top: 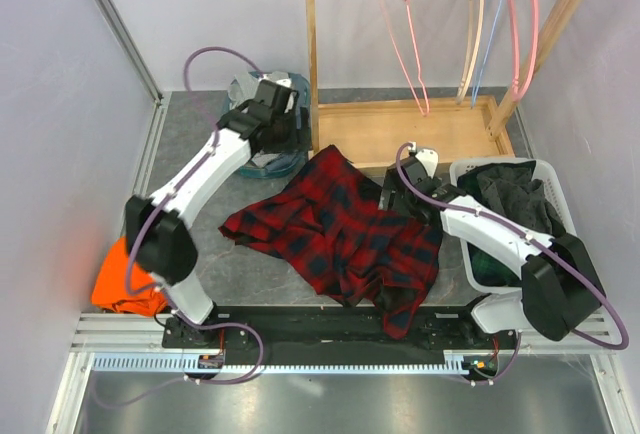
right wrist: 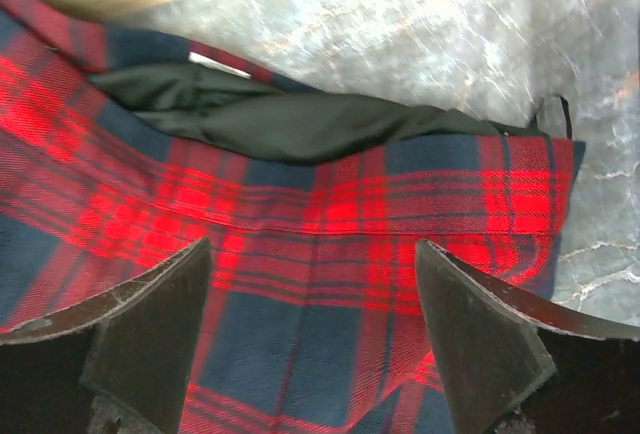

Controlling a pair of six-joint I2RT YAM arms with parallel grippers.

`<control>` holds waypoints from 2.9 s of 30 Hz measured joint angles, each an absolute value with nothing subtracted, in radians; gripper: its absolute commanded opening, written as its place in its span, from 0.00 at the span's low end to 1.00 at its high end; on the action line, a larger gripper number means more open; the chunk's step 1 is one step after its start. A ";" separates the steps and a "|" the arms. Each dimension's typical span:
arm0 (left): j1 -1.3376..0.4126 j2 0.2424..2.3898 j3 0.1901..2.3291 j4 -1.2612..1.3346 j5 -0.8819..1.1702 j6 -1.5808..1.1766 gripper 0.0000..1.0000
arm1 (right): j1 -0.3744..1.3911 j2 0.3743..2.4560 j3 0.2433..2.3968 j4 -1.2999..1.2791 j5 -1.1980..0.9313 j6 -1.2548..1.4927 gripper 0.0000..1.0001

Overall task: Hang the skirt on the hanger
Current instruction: Adjust the skirt at the center of the board.

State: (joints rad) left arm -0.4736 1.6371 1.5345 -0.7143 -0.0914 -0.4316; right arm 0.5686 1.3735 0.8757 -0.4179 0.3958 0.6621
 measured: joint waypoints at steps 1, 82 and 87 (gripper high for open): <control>-0.474 1.702 1.581 -0.702 -0.071 -0.426 0.86 | 0.564 1.373 0.867 -0.417 0.393 0.663 0.89; -0.565 1.595 1.365 -0.664 -0.251 -0.425 0.02 | 0.455 1.238 0.857 -0.487 0.368 0.610 0.00; -0.527 1.577 1.522 -0.700 -0.325 -0.397 0.02 | 0.455 1.038 0.973 -0.492 0.378 0.534 0.00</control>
State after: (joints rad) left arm -0.5270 1.5768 1.5219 -0.7002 -0.3252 -0.3969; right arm 0.4549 1.0378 0.9726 -0.4915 0.3779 0.5339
